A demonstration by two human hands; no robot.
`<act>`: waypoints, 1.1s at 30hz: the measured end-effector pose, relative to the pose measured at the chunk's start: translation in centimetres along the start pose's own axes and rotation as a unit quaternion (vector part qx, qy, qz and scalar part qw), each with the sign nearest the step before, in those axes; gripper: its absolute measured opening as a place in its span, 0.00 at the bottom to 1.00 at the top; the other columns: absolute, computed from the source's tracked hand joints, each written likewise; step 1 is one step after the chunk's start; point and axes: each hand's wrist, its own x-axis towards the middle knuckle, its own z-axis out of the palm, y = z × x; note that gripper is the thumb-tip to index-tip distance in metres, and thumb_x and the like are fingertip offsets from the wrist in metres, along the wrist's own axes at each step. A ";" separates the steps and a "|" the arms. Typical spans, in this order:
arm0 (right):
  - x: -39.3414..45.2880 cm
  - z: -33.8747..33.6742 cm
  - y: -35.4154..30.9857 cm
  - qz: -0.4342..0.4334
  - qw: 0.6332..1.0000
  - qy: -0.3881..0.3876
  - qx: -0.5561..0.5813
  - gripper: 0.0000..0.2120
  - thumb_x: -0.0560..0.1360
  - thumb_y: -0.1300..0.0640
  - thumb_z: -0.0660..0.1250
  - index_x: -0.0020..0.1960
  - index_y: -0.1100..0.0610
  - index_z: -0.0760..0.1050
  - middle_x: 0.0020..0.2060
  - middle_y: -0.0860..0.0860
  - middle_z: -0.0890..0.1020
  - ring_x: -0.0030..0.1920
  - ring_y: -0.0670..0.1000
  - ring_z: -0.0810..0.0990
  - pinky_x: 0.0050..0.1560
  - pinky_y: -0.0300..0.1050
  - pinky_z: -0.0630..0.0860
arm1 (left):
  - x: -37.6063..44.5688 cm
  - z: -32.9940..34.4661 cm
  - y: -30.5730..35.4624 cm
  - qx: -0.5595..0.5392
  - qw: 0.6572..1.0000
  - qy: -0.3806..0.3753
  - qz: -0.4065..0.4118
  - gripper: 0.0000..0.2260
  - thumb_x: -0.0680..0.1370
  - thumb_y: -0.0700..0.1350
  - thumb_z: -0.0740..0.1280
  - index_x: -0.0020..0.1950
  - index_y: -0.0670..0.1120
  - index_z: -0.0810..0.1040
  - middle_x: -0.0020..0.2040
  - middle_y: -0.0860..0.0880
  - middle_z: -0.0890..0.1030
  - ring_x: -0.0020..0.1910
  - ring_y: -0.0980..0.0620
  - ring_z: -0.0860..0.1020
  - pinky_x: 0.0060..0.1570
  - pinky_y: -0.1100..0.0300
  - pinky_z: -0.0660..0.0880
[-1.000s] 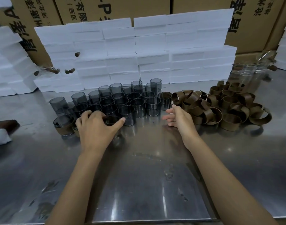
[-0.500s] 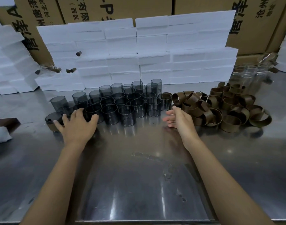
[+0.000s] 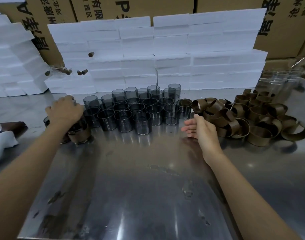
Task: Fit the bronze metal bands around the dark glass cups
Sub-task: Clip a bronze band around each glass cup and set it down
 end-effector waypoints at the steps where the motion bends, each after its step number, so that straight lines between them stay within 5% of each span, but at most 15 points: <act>1: 0.1 0.0 0.0 -0.001 1.000 0.003 0.004 0.20 0.86 0.51 0.58 0.44 0.60 0.81 0.34 0.53 0.86 0.39 0.50 0.81 0.44 0.44 0.77 | 1.3 -0.2 -0.3 0.022 1.000 -0.018 -0.012 0.21 0.81 0.46 0.61 0.72 0.40 0.72 0.69 0.34 0.74 0.69 0.33 0.70 0.70 0.40 0.63; 7: 0.4 0.4 0.1 -0.008 1.000 0.012 0.007 0.21 0.86 0.51 0.59 0.43 0.62 0.81 0.38 0.58 0.85 0.38 0.51 0.80 0.42 0.45 0.77 | 7.2 0.8 -2.5 0.048 0.988 -0.143 -0.028 0.15 0.82 0.40 0.63 0.64 0.32 0.76 0.67 0.31 0.75 0.65 0.33 0.73 0.65 0.46 0.71; 16: 0.8 0.7 0.1 -0.007 1.000 0.023 -0.019 0.22 0.85 0.50 0.59 0.40 0.60 0.81 0.36 0.57 0.86 0.38 0.53 0.80 0.40 0.47 0.77 | 6.8 1.1 -2.6 -0.013 1.000 -0.003 0.008 0.07 0.77 0.36 0.70 0.52 0.32 0.82 0.54 0.30 0.80 0.54 0.32 0.77 0.53 0.45 0.74; 19: 0.7 0.8 0.0 -0.006 1.000 0.025 -0.019 0.22 0.85 0.50 0.59 0.40 0.60 0.81 0.36 0.57 0.85 0.38 0.52 0.80 0.40 0.47 0.77 | 5.9 -0.1 -1.5 -0.092 0.994 0.064 0.010 0.16 0.73 0.44 0.65 0.53 0.33 0.80 0.57 0.30 0.75 0.52 0.30 0.77 0.55 0.43 0.76; 23: 0.6 0.8 0.1 -0.008 0.999 0.022 -0.028 0.21 0.85 0.51 0.59 0.41 0.60 0.81 0.38 0.59 0.86 0.38 0.52 0.80 0.41 0.48 0.78 | 4.5 -1.5 1.2 -0.193 0.971 0.136 0.046 0.10 0.79 0.38 0.65 0.58 0.35 0.77 0.68 0.32 0.70 0.61 0.33 0.75 0.62 0.47 0.72; 26: 0.6 0.8 0.1 -0.012 0.999 0.017 -0.045 0.19 0.85 0.52 0.60 0.42 0.60 0.81 0.36 0.55 0.85 0.39 0.51 0.80 0.42 0.46 0.78 | 1.7 -2.3 4.8 -0.352 0.923 0.149 0.043 0.06 0.82 0.40 0.63 0.57 0.41 0.76 0.68 0.39 0.74 0.63 0.43 0.76 0.60 0.59 0.74; 28: 0.4 0.7 0.2 -0.019 0.998 0.013 -0.051 0.17 0.85 0.53 0.60 0.43 0.58 0.81 0.36 0.53 0.84 0.40 0.50 0.79 0.41 0.45 0.78 | -1.2 -2.7 7.7 -0.480 0.871 0.108 -0.003 0.03 0.82 0.39 0.63 0.52 0.47 0.74 0.63 0.46 0.77 0.54 0.51 0.79 0.50 0.67 0.77; 33: -0.1 0.6 -1.0 -0.028 1.000 -0.004 -0.003 0.14 0.84 0.45 0.62 0.52 0.55 0.80 0.36 0.48 0.85 0.40 0.46 0.79 0.44 0.46 0.75 | -9.9 -2.4 14.7 -0.662 0.737 -0.138 0.011 0.05 0.80 0.42 0.70 0.54 0.44 0.77 0.49 0.48 0.85 0.45 0.50 0.85 0.45 0.61 0.82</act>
